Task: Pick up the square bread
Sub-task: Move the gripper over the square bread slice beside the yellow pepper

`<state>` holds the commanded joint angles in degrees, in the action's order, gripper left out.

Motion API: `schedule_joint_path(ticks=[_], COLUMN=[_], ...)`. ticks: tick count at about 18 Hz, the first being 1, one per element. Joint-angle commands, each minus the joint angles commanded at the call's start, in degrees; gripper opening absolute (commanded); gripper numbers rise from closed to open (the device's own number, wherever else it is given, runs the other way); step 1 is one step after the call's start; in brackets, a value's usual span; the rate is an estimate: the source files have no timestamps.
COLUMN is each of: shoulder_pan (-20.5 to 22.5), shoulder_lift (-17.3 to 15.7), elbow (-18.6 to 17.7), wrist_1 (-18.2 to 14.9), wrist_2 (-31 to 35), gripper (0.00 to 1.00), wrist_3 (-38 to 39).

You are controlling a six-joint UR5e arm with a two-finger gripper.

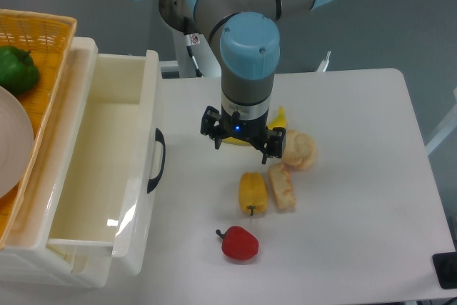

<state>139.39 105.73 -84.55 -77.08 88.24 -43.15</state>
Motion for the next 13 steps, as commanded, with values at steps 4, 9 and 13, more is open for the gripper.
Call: schedule_joint_path(ticks=[4, 9, 13], shoulder_pan=[0.8, 2.1, 4.9], shoulder_lift=[0.1, 0.5, 0.5], elbow=[0.0, -0.7, -3.5], wrist_1=[0.0, 0.0, 0.3], wrist_2=[0.0, 0.4, 0.0], gripper=[1.0, 1.0, 1.0], wrist_3=[0.0, 0.4, 1.2])
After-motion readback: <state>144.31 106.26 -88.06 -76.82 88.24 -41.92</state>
